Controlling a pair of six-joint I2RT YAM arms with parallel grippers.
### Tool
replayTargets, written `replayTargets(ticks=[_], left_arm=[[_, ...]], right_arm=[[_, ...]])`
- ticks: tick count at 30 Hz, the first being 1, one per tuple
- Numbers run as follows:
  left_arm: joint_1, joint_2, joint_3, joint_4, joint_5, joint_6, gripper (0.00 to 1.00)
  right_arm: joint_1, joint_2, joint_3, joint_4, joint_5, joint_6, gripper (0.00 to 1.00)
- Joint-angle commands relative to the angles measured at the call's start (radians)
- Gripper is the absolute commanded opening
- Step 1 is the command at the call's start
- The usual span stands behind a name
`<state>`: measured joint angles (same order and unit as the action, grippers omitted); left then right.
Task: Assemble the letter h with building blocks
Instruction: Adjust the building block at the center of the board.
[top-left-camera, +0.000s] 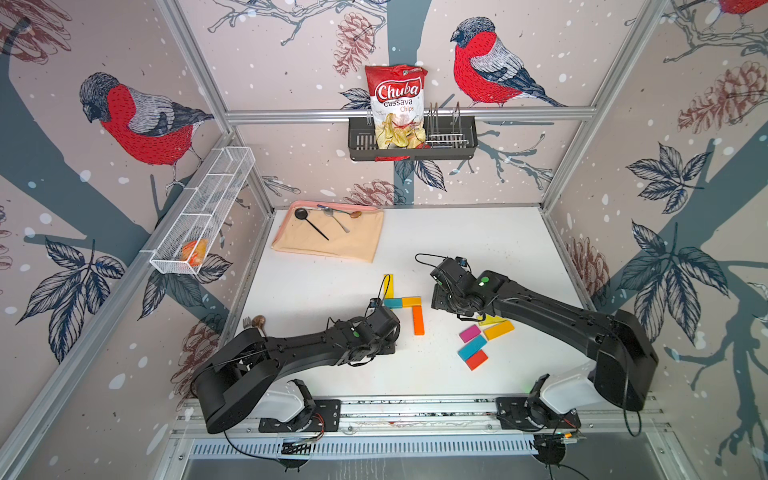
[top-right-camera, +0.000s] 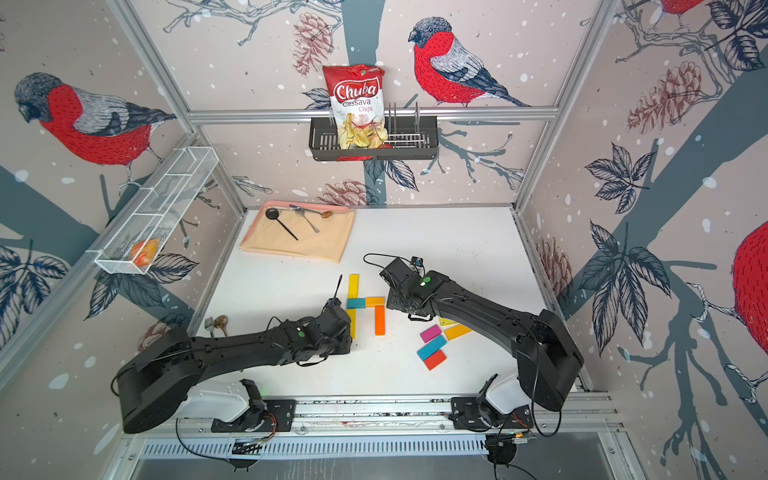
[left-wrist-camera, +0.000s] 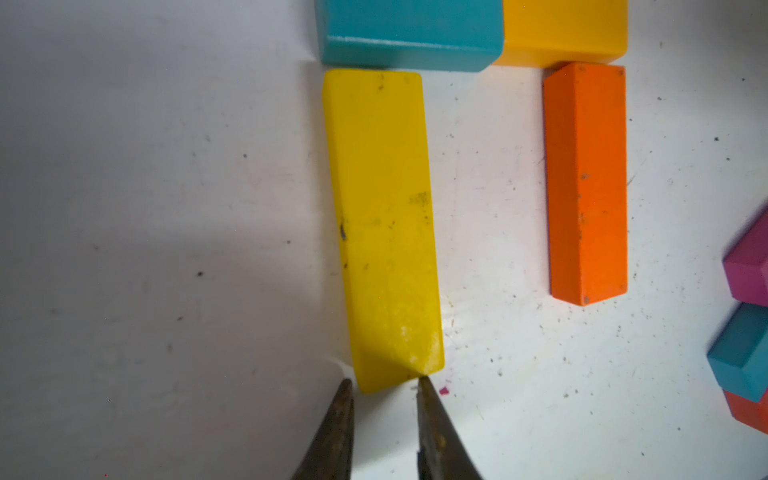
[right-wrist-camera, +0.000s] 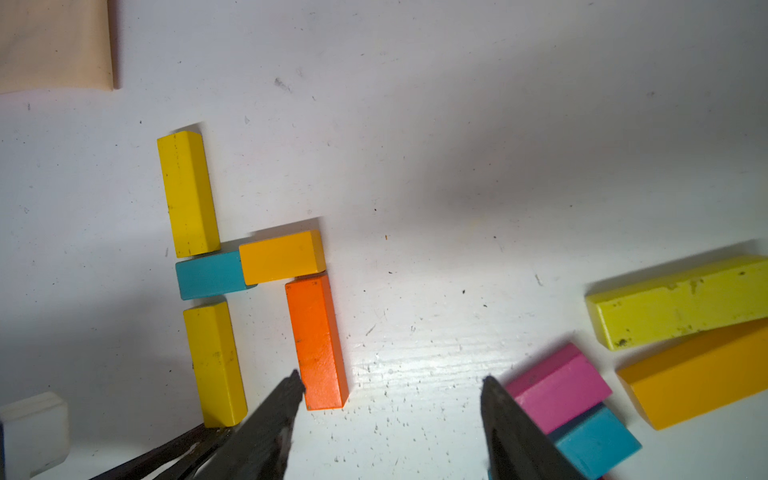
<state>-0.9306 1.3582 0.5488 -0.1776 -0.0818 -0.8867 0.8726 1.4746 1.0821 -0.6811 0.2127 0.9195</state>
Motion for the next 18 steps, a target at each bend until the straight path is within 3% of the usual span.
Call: replayTargets(ticks=[1, 8, 15, 18], left_arm=[[0.004, -0.002, -0.007, -0.031, -0.019, -0.006, 0.28], [0.004, -0.034, -0.015, -0.057, -0.002, -0.011, 0.30], [-0.014, -0.185, 0.008, -0.201, 0.005, -0.003, 0.46], [-0.008, -0.284, 0.091, -0.340, -0.088, 0.008, 0.50]], right_arm=[[0.002, -0.008, -0.001, 0.009, 0.004, 0.008, 0.70], [0.002, -0.014, -0.002, 0.008, 0.005, 0.009, 0.70], [-0.006, -0.034, 0.001, 0.000, 0.029, 0.010, 0.70], [-0.028, -0.044, -0.006, -0.027, 0.051, 0.017, 0.70]])
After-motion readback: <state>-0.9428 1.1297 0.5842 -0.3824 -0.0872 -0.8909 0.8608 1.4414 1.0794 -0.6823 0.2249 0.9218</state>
